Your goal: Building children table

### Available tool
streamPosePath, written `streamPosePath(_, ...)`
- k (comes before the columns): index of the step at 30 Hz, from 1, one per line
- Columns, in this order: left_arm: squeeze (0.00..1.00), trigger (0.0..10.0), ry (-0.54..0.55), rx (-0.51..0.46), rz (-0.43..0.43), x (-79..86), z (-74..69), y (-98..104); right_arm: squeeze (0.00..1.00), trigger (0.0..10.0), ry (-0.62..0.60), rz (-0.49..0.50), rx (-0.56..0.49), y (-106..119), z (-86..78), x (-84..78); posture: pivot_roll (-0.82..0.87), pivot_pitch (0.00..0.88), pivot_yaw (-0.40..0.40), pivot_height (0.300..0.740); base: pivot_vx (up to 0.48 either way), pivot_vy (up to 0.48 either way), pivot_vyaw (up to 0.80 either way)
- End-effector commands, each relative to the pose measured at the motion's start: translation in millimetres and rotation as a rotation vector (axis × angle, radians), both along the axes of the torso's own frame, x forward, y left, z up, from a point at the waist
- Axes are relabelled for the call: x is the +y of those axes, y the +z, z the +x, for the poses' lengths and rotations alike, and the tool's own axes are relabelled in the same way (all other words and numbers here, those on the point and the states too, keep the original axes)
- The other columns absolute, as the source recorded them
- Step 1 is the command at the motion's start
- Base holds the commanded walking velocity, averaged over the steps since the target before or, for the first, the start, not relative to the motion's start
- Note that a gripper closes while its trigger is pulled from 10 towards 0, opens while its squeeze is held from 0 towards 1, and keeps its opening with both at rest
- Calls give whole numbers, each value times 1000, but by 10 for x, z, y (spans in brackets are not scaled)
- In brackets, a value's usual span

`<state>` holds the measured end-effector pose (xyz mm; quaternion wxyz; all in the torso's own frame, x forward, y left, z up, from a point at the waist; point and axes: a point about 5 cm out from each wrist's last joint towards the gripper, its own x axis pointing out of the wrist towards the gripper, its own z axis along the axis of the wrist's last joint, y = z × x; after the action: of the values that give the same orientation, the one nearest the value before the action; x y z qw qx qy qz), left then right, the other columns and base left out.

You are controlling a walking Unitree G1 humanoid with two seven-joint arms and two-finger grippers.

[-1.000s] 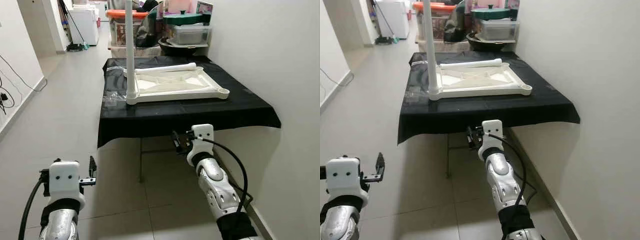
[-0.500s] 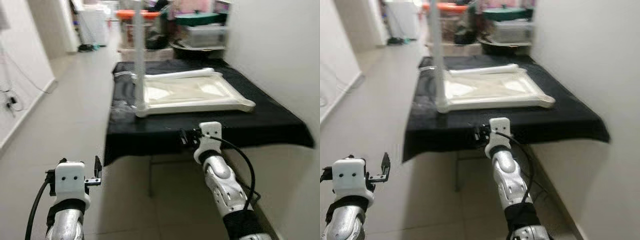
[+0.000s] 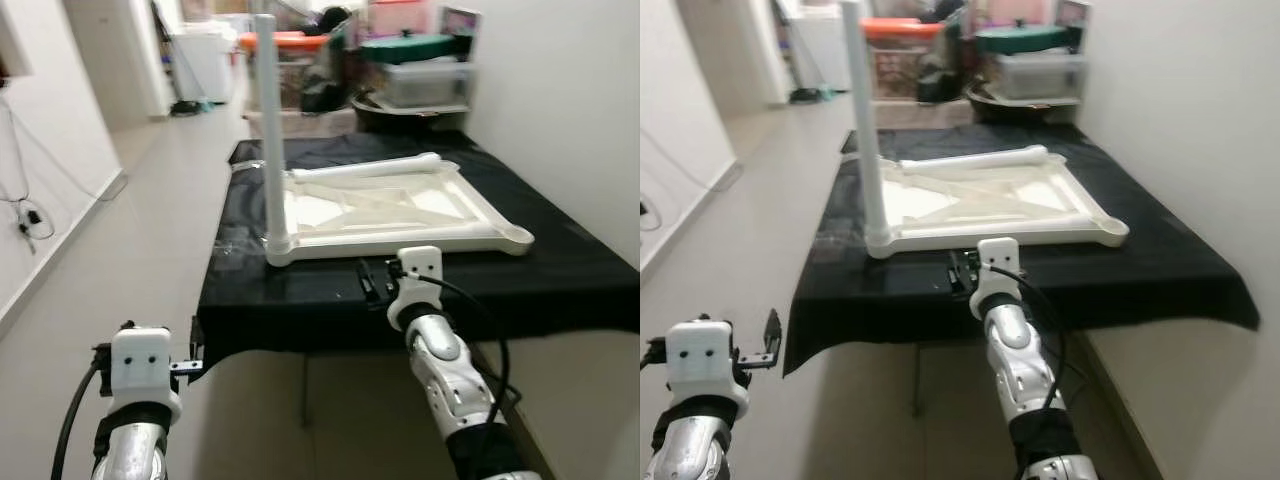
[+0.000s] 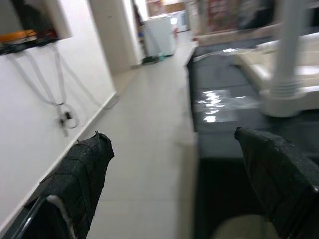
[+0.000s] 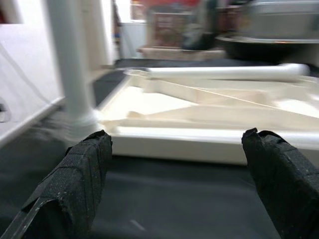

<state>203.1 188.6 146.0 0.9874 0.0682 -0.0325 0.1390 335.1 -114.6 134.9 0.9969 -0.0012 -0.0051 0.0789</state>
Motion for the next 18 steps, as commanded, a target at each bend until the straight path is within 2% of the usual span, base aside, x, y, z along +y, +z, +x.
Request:
streamPosePath(1,0,10000,12,2,8,24,2,-3,0,10000,8,3,-4,7,-1,32,39,0,-40,740,375,0,0)
streamPosePath(11,0,10000,20,-2,9,31,-3,2,0,10000,14,5,-7,7,4,37,39,0,-40,740,372,0,0)
streamPosePath(15,0,10000,29,-4,-2,38,-4,-1,0,10000,14,3,-7,10,6,38,37,0,-38,740,259,0,0)
streamPosePath(18,0,10000,39,-5,-8,47,-5,0,0,10000,14,2,-6,10,7,38,37,0,-38,740,0,0,0)
